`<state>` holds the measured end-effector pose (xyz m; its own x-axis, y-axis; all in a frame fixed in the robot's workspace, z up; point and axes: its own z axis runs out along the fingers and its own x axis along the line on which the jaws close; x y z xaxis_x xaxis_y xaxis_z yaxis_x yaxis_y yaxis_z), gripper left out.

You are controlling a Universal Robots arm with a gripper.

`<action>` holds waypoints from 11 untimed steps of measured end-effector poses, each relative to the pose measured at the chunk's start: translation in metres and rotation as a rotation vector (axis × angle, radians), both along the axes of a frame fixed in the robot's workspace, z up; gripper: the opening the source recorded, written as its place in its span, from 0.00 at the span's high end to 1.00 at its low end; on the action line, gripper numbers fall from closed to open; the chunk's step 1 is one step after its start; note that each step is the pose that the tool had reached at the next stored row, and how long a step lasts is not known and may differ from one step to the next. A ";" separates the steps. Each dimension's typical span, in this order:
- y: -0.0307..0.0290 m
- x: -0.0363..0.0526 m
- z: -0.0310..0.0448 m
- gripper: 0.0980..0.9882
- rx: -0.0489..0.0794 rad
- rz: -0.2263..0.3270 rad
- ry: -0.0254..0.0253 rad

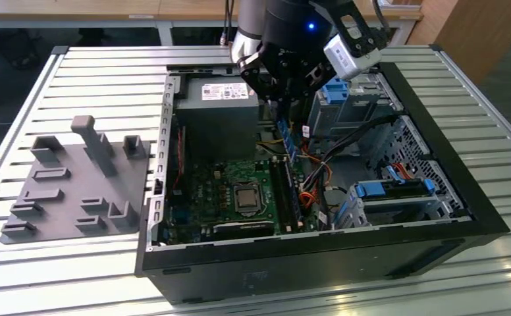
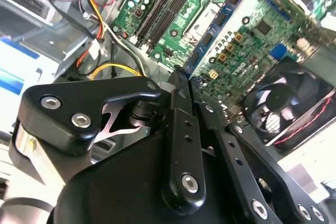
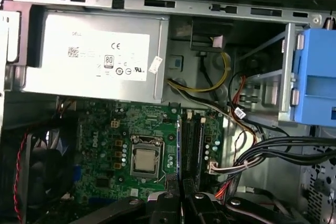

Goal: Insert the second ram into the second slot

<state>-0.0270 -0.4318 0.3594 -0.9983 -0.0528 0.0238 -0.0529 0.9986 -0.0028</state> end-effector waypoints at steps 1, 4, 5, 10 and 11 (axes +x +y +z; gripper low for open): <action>0.0000 0.0000 -0.0008 0.95 0.000 -0.018 0.0000; 0.0000 0.0001 -0.0043 0.95 0.000 -0.054 0.0001; 0.0000 0.0003 -0.0059 0.95 0.000 -0.061 0.0001; -0.0020 0.0026 -0.0145 0.95 0.000 -0.072 0.0001; -0.0026 0.0030 -0.0161 0.95 0.000 -0.072 0.0001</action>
